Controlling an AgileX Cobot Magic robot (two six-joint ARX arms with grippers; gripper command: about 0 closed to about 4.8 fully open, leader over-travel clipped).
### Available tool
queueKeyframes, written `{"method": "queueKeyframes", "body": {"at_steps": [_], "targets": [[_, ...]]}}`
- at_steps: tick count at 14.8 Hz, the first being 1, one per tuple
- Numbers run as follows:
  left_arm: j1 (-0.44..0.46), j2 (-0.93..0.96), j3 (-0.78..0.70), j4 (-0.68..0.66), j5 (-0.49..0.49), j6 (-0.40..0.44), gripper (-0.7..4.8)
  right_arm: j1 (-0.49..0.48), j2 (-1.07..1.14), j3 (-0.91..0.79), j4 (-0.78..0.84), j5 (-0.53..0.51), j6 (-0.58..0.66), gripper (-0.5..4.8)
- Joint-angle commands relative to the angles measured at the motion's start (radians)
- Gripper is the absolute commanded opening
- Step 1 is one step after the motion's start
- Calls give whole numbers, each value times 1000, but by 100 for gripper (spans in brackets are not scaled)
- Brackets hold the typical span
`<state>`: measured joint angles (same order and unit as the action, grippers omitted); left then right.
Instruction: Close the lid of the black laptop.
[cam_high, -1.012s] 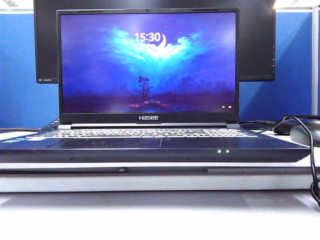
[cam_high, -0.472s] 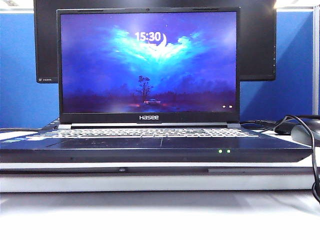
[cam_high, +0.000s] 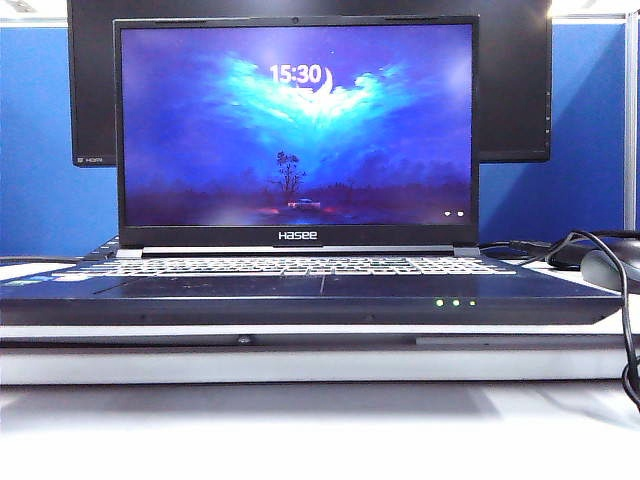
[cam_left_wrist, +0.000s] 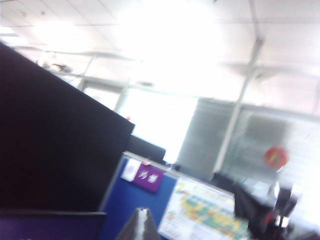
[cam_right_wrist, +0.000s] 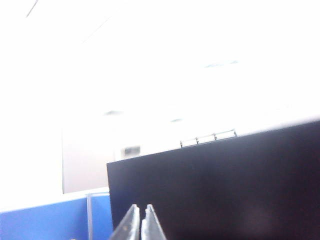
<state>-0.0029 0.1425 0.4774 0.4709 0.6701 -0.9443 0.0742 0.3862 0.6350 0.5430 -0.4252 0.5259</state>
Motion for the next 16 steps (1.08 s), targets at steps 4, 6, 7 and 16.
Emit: {"method": "queueKeyframes", "body": {"at_steps": [4,6,7,16], "targets": [[0,411,390,-161,196,146,-5,29,359,395,-340,-89,-246,20],[0,510,451,-328,214,232,-5,58,483,511,-460,-89,-346,20],[-1,537,451,-400,214,267,-5,72,541,555,-494,-86,-375,19],[-471,821,448,-1209,-3,704,-5,294,1159,1046,-865,-118,-458,-5]]}}
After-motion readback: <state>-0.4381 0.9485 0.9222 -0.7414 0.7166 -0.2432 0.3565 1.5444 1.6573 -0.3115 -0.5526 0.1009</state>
